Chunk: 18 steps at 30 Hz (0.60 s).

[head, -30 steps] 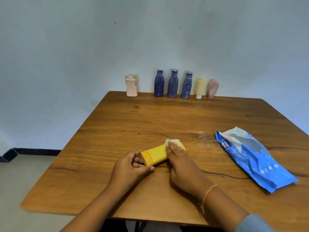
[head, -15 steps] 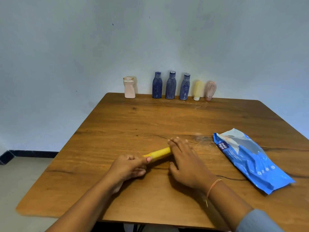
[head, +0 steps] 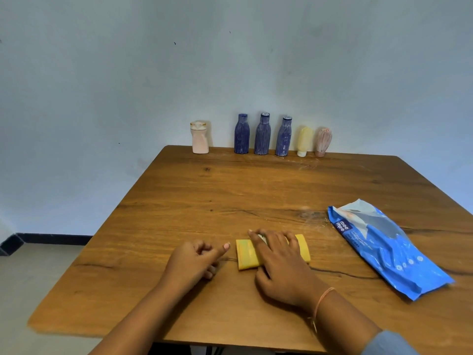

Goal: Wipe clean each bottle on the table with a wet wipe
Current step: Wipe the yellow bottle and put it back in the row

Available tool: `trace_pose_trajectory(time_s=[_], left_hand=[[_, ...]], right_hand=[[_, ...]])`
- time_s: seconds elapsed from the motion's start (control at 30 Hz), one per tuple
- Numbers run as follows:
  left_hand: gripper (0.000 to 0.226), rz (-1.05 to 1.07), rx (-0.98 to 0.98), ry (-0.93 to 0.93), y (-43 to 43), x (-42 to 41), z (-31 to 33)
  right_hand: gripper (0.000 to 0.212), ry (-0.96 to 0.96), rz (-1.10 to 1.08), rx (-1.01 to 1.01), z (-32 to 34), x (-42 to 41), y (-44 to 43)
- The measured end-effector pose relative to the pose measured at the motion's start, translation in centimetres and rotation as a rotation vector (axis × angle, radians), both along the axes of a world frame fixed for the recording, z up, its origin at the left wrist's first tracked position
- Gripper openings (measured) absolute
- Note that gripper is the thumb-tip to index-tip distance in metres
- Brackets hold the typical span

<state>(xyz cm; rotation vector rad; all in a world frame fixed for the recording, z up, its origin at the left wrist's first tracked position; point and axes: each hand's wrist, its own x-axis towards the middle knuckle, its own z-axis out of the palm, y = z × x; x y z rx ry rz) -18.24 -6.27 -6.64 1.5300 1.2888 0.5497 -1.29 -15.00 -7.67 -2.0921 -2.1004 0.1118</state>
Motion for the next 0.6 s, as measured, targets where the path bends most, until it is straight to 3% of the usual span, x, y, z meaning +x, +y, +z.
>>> trace_pose_trajectory(time_s=[0.07, 0.13, 0.23, 0.6], left_hand=[[0.042, -0.086, 0.178, 0.143, -0.3, -0.3, -0.3], [0.067, -0.196, 0.333, 0.278, -0.6, 0.0, -0.6], [0.086, -0.320, 0.485, 0.363, -0.7, 0.6, -1.1], [0.049, -0.220, 0.539, -0.018, -1.3, 0.5, -2.7]], right_hand=[[0.079, 0.003, 0.017, -0.009, -0.1, 0.0, -0.3], [0.073, 0.017, 0.027, -0.011, 0.1, -0.1, -0.2], [0.073, 0.055, 0.031, -0.007, 0.3, -0.2, -0.1], [0.077, 0.089, 0.129, 0.027, 1.4, -3.9, 0.2]])
